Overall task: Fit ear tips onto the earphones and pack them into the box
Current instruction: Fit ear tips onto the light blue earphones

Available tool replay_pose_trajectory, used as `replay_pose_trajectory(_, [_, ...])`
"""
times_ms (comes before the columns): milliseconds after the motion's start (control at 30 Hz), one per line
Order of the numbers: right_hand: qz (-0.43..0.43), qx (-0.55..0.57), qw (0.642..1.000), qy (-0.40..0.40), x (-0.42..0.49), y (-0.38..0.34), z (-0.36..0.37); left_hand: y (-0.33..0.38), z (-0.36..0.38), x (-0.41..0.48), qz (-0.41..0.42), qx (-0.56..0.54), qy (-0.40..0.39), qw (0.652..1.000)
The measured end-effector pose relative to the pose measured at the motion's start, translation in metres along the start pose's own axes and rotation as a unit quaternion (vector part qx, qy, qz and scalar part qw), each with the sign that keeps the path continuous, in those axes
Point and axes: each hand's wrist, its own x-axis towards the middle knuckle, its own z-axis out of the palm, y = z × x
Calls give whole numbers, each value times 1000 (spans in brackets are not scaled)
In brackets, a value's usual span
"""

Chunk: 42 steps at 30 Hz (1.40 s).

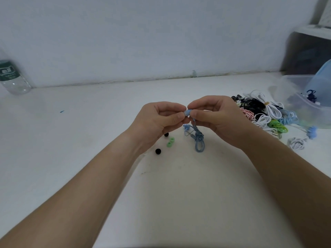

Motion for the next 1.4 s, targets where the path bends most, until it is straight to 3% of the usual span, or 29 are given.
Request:
replay_pose_trajectory(933, [-10, -1, 999, -41, -1, -3, -5, 1, 1, 1, -7, 5, 8, 1000])
replay_pose_trajectory(1067, [-28, -40, 998, -28, -1, -2, -5, 0, 2, 0, 9, 33, 19, 999])
replay_pose_trajectory(1400, [-34, -8, 999, 14, -2, -5, 2, 1, 0, 1, 44, 31, 24, 998])
